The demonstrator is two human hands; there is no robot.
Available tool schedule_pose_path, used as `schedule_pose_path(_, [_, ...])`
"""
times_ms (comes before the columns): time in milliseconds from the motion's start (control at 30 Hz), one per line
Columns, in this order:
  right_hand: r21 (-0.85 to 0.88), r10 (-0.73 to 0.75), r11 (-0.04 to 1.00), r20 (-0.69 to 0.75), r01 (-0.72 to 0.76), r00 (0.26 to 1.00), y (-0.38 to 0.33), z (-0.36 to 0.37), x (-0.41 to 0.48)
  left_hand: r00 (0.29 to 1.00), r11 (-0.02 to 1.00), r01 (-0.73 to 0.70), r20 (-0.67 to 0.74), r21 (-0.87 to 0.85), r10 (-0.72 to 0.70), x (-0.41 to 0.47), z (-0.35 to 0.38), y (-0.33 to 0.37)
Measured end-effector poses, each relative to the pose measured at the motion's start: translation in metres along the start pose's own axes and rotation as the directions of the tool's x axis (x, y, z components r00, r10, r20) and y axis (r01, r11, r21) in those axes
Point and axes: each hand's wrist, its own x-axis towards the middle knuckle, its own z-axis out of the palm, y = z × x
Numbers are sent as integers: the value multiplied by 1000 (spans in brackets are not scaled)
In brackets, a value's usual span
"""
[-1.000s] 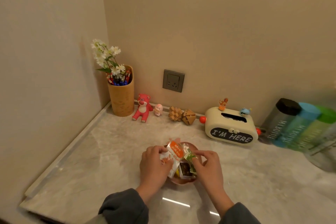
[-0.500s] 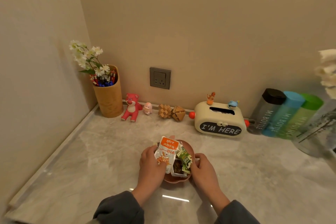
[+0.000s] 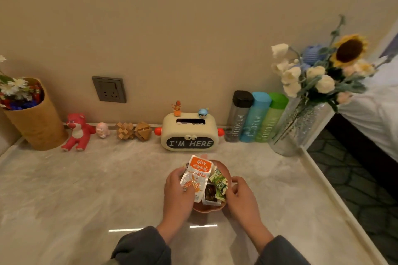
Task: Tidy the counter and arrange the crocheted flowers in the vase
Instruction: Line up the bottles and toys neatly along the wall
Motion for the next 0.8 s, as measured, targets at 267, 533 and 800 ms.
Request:
schedule_pose_path(267, [-33,28,999,-55,-30,998,60,-90,36,994,999,27,109,-29,-24,-11,106,35])
schedule_pose_path(533, [-67,38,997,15,-37,999,100,-132,79,992,998,59,112,-21,-56,-3,170,47])
schedule_pose_path(800, [-87,43,996,94,-35,995,104,-142,122,995,998,52,86,19,-54,25,197,57])
